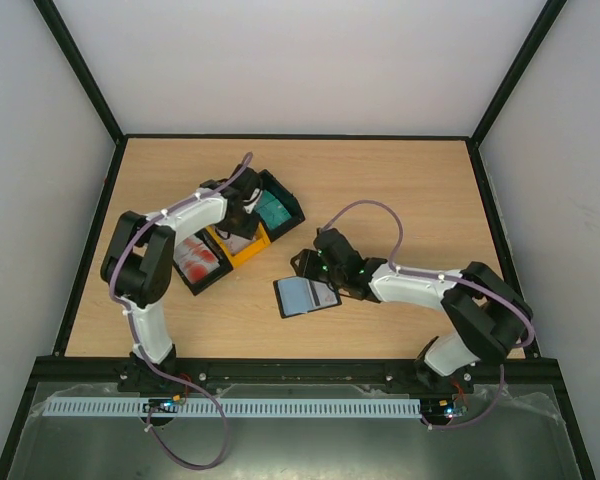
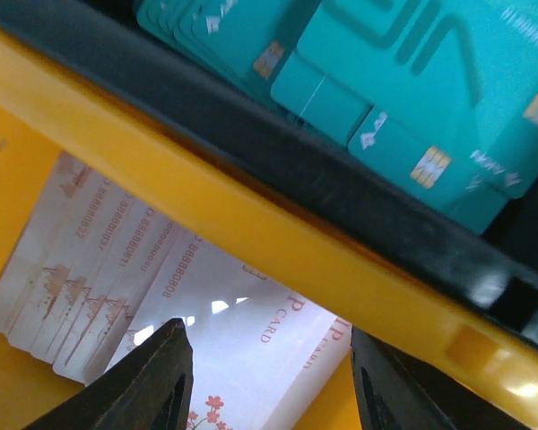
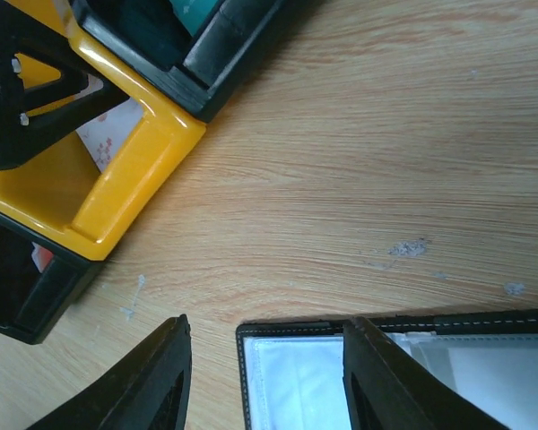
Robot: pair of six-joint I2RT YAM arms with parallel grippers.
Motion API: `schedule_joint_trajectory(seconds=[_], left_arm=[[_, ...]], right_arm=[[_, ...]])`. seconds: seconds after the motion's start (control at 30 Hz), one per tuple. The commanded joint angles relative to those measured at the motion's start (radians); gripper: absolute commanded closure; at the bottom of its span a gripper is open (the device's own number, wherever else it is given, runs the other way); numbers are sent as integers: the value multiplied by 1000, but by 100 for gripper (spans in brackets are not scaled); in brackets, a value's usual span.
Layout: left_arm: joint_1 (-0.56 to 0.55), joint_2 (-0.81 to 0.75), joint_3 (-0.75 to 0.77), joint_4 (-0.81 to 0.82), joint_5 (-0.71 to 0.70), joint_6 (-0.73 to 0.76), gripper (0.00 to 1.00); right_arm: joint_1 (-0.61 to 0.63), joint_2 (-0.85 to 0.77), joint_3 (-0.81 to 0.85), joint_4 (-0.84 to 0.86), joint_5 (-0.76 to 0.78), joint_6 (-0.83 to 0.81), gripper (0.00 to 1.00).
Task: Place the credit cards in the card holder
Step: Pick up the credit card from the storage box.
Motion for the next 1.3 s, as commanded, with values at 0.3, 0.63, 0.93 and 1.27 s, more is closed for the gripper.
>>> schedule_joint_trajectory(seconds=[0.3, 0.63, 0.93, 1.27], left_arm=[[13, 89, 44, -70, -46, 151, 41], [18, 124, 49, -71, -99, 224, 26], [21, 151, 50, -77, -103, 225, 22], [24, 126, 63, -90, -91, 212, 40]], right_arm=[[50, 128, 61, 67, 8, -48, 54], [75, 198, 105, 61, 9, -55, 54], [75, 220, 117, 57, 9, -51, 54], [75, 213, 112, 45, 16, -49, 55]])
